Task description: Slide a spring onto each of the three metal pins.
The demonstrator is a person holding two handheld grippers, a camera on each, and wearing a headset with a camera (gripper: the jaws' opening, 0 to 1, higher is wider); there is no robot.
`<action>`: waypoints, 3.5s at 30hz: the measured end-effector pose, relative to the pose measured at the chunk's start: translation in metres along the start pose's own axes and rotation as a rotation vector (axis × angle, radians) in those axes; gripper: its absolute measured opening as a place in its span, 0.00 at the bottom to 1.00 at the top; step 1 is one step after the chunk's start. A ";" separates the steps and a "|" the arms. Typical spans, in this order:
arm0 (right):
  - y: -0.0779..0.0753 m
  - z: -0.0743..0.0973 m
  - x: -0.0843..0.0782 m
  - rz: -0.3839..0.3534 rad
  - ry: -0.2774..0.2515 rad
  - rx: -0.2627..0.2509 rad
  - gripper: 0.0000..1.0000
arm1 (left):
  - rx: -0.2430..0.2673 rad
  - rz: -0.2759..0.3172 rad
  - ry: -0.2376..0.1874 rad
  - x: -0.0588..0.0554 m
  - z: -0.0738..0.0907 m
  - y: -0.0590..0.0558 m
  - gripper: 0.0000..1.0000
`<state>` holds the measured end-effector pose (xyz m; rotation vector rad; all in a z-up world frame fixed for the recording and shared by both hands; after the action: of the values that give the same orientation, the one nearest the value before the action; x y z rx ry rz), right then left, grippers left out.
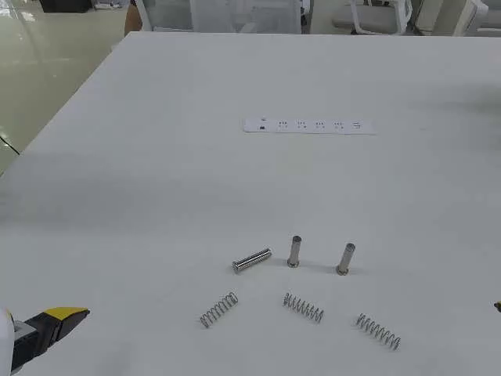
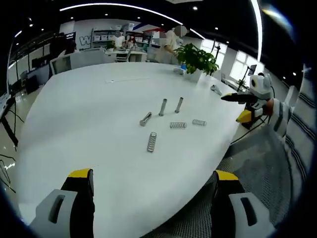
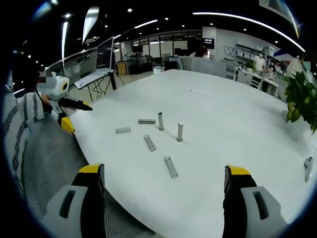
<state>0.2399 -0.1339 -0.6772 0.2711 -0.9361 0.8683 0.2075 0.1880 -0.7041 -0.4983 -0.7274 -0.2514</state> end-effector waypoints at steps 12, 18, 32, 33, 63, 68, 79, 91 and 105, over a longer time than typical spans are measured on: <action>0.001 0.003 -0.002 -0.008 0.000 -0.008 1.00 | 0.002 -0.024 0.017 0.000 0.000 -0.004 0.98; 0.001 0.004 -0.003 -0.010 0.004 -0.009 1.00 | 0.002 -0.033 0.032 -0.001 -0.001 -0.005 0.98; -0.001 0.003 -0.003 -0.015 0.008 -0.009 1.00 | -0.021 -0.051 0.011 0.005 0.000 -0.009 0.98; -0.001 0.003 -0.003 -0.014 0.009 -0.008 1.00 | -0.020 -0.053 0.013 0.005 0.000 -0.008 0.98; -0.001 0.003 -0.004 -0.020 0.009 -0.014 1.00 | -0.009 -0.060 0.047 0.008 -0.002 -0.007 0.98; -0.003 0.004 -0.003 -0.023 0.002 -0.029 1.00 | -0.011 -0.058 0.058 0.008 -0.003 -0.006 0.98; 0.000 0.002 -0.005 -0.019 0.018 -0.019 1.00 | -0.004 -0.090 0.065 0.025 -0.014 -0.004 0.98; 0.000 0.004 -0.004 -0.020 0.026 -0.020 1.00 | -0.023 -0.153 0.092 0.041 -0.027 0.001 0.98; 0.000 0.003 -0.006 -0.024 0.038 -0.018 1.00 | -0.021 -0.221 0.093 0.068 -0.039 0.013 0.98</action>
<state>0.2361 -0.1383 -0.6801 0.2492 -0.9033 0.8403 0.2842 0.1761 -0.6864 -0.4237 -0.6900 -0.4858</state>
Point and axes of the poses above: the centre of the closed fingertips' face, and the gripper's own axes: z roughly backward along the fingers, y roughly to its left, x roughly out of its top, the point moved 5 cm from there along z, roughly backward along the fingers, and after that the axes turned 15 degrees about z, right-handed, at the moved point
